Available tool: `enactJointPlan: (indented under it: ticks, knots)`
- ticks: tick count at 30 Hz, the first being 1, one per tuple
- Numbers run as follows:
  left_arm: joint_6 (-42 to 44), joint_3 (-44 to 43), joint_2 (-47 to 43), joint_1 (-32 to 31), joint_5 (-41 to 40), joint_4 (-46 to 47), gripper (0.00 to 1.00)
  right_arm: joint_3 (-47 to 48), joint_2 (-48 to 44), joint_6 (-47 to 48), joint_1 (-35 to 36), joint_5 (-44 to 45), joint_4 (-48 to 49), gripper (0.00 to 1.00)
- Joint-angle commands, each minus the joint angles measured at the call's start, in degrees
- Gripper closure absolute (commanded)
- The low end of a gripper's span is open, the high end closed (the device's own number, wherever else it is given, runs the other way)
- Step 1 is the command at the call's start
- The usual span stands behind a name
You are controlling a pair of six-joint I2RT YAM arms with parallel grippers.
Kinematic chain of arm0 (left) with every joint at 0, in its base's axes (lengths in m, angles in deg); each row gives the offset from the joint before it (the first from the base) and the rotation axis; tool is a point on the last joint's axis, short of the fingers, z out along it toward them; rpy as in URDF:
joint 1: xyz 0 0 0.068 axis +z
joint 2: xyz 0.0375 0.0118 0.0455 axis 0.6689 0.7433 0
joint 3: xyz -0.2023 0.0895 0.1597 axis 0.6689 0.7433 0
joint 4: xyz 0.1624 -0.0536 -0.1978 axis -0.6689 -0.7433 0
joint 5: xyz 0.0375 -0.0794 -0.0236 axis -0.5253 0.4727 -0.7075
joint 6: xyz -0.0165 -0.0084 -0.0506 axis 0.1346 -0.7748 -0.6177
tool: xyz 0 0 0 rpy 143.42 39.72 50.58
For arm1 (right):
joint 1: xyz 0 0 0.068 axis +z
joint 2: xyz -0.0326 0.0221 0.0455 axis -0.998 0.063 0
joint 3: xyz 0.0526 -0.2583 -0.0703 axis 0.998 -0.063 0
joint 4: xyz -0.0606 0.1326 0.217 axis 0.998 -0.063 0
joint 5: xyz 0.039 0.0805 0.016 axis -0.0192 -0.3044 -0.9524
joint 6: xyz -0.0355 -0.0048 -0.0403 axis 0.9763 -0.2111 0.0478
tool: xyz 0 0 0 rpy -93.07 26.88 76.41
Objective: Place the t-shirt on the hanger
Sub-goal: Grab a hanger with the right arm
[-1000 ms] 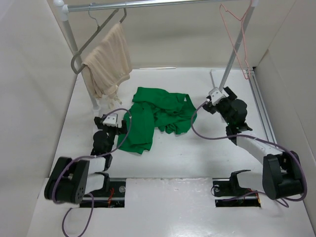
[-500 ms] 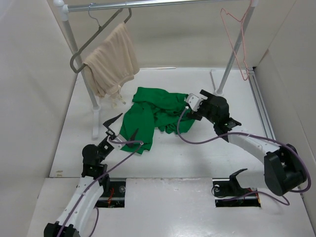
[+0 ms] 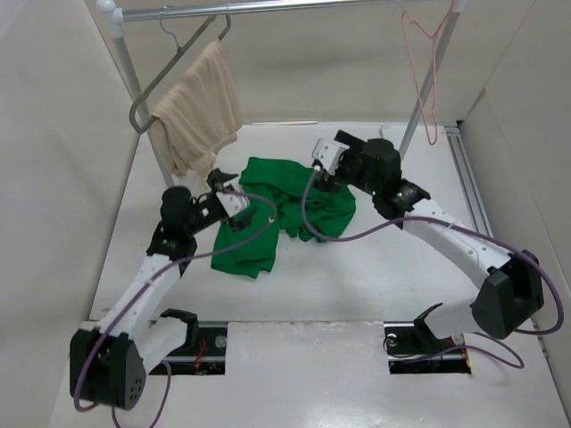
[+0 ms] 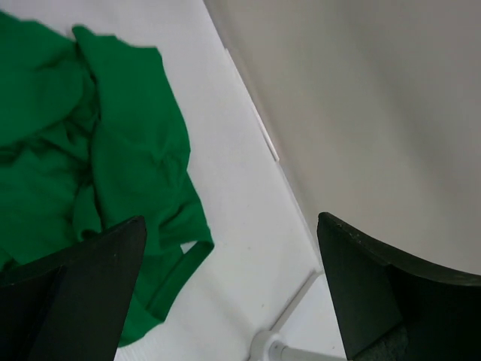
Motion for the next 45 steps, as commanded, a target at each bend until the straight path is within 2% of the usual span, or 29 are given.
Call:
enactJointPlan:
  ticks: [1,4,5,6,8,9,12,13,16,21,24,26,29,31,32,37,41,42,45]
  knots:
    - [10.15,-13.25,8.28,-1.04,1.46,-19.01,0.00,10.50,1.96,-3.07,-0.01,-3.13,-7.44,0.00]
    - [18.34,-21.88,15.22,-3.93,-4.23,-31.37,0.00,14.82,3.89,-6.40,-1.60,-5.51,-10.52,0.00]
    - [19.05,-23.02,16.47,-8.47,-8.35,-32.37,0.00,15.71,3.90,-7.37,-1.60,-4.29,-11.22,0.00]
    - [19.06,-23.90,17.61,-11.21,-18.13,-33.07,0.00,16.94,3.90,-8.08,-1.60,-0.27,-13.75,0.00]
    - [22.73,-27.07,21.21,-17.79,-24.79,-36.14,0.00,22.01,4.51,-8.70,0.06,5.80,-17.18,0.00]
    - [22.14,-29.43,22.27,-18.96,-27.00,-36.16,0.00,23.87,5.21,-8.18,0.76,10.27,-20.16,0.00]
    - [15.41,-33.13,25.52,-19.50,-20.90,-35.20,0.00,31.08,5.22,-7.47,-0.01,6.82,-23.87,0.00]
    - [13.97,-34.19,26.40,-19.50,-19.04,-34.67,0.00,32.49,5.22,-7.47,-1.06,0.79,-24.58,0.00]
    - [9.50,-37.88,30.27,-20.20,-13.33,-32.47,0.00,37.41,4.43,-9.40,-5.11,-5.93,-25.29,0.00]
    - [1.84,-48.22,42.63,-22.40,-10.68,-29.65,0.35,47.17,2.15,-10.54,-7.75,-4.55,-26.34,0.02]
    - [-3.76,-54.38,48.80,-23.81,-11.63,-26.76,0.36,52.01,1.53,-11.78,-10.21,0.37,-26.34,0.07]
    - [-4.67,-58.17,55.48,-25.82,-15.05,-26.23,0.27,53.25,1.00,-13.18,-13.37,2.75,-26.34,0.08]
    - [-6.16,-66.87,64.01,-27.49,-18.75,-28.69,0.26,54.47,1.00,-16.15,-18.99,3.28,-27.66,0.08]
    - [-7.39,-70.65,67.00,-27.50,-20.86,-29.21,0.25,55.09,1.61,-18.45,-22.24,1.18,-28.45,0.10]
    - [-7.92,-70.67,68.76,-27.50,-21.48,-27.82,0.25,55.09,3.09,-19.94,-25.13,-0.22,-28.45,0.10]
    - [-7.92,-70.14,71.76,-27.50,-24.90,-25.87,0.25,59.83,10.13,-21.18,-29.28,-10.58,-29.86,0.10]
    - [-7.92,-70.14,73.95,-27.50,-25.44,-25.87,0.40,60.89,14.44,-22.85,-30.61,-12.45,-27.41,0.13]
    - [-7.92,-69.45,73.96,-27.50,-25.44,-25.35,0.51,60.89,14.97,-23.55,-31.13,-11.84,-27.40,0.15]
    - [-7.92,-69.44,73.96,-27.50,-24.73,-25.35,0.69,60.89,15.76,-23.56,-31.13,-9.99,-26.78,0.20]
